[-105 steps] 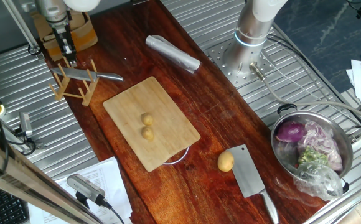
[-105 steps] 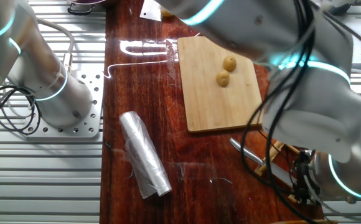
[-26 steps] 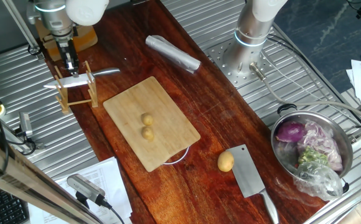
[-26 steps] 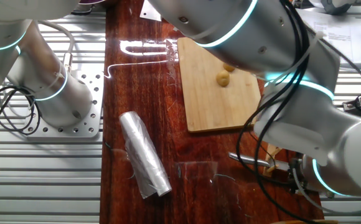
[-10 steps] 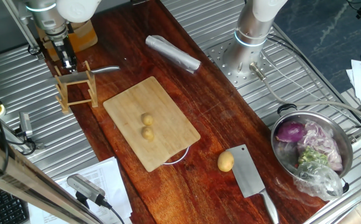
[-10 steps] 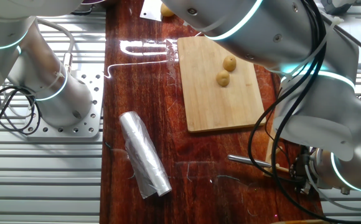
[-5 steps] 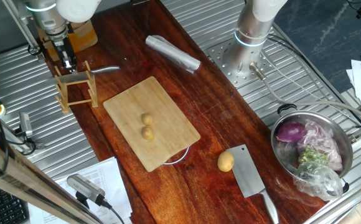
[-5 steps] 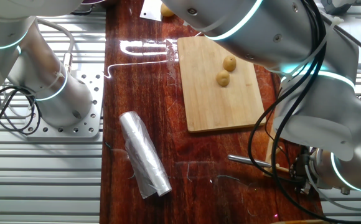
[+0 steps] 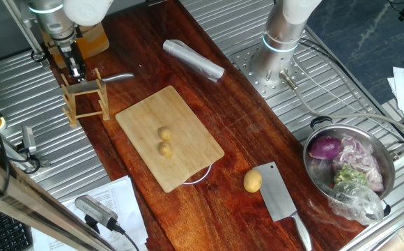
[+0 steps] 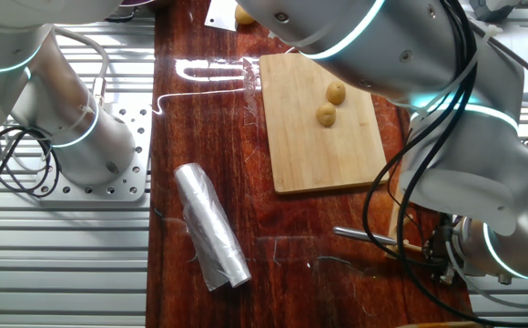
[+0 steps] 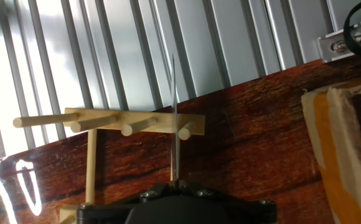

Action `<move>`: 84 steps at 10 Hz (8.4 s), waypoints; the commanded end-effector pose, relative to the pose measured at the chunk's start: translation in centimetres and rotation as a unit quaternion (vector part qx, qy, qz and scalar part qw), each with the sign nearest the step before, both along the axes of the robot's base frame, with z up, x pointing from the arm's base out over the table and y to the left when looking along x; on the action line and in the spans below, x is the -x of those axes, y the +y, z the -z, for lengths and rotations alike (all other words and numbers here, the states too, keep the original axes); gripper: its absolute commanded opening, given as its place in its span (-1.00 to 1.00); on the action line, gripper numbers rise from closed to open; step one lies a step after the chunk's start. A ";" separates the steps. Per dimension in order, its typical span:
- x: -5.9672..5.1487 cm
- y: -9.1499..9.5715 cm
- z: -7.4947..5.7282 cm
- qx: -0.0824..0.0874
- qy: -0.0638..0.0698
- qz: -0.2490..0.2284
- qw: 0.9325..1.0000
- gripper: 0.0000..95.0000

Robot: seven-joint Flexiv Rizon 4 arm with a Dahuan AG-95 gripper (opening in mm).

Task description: Chop the potatoes

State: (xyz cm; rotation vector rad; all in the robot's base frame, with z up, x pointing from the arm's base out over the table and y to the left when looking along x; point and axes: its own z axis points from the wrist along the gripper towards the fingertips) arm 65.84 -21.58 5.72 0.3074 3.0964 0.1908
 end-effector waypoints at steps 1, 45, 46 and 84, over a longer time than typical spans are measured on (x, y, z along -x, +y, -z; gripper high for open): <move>0.1 0.0 0.0 0.000 -0.012 -0.009 1.000 0.20; 5.8 3.8 -11.9 -0.003 0.071 -0.032 0.997 -1.00; 5.8 3.8 -11.9 -0.001 0.070 -0.026 0.997 -1.00; 8.8 15.8 -10.1 0.011 0.048 -0.169 0.984 -1.00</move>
